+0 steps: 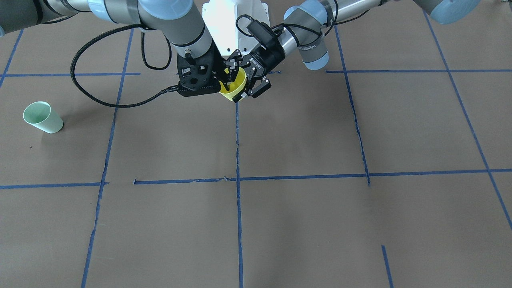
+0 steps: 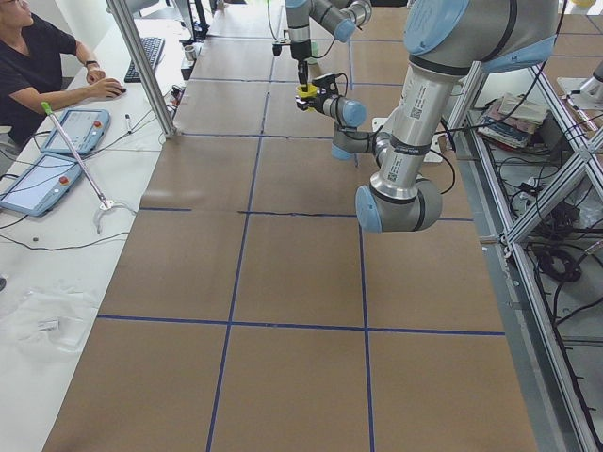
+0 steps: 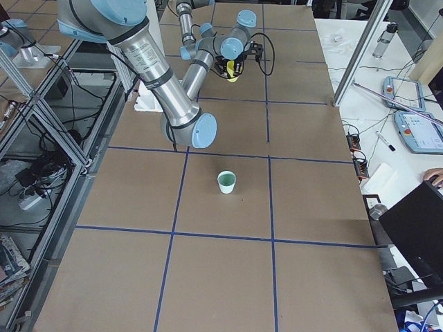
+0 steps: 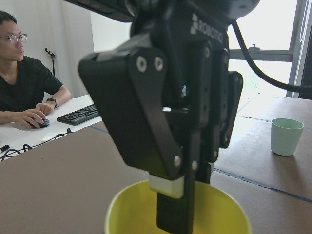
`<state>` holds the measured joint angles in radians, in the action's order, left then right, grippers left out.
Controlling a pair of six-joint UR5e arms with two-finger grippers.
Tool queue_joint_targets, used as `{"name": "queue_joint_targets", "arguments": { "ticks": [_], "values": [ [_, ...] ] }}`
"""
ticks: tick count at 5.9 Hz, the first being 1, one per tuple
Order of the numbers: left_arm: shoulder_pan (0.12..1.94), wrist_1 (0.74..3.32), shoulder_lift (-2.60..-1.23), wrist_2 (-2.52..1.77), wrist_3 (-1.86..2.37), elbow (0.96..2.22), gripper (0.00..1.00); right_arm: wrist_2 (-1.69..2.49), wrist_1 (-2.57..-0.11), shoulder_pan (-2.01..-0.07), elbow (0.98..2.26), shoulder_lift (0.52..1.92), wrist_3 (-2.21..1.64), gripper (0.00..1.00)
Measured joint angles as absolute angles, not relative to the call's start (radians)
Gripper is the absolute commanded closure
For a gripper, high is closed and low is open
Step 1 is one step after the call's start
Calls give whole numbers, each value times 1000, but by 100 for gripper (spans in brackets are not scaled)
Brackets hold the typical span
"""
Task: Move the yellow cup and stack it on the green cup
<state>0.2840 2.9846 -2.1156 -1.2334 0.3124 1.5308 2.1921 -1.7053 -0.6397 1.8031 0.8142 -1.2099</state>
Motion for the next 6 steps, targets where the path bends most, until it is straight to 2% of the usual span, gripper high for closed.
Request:
{"name": "queue_joint_targets", "arguments": {
  "ticks": [1, 6],
  "values": [
    [284, 2984, -2121, -1233, 313, 1531, 0, 2193, -1722, -641, 1813, 815, -1215, 100],
    [284, 2984, -2141, -1234, 316, 1531, 0, 2192, -1839, -678, 1866, 828, -1223, 100]
  ]
}}
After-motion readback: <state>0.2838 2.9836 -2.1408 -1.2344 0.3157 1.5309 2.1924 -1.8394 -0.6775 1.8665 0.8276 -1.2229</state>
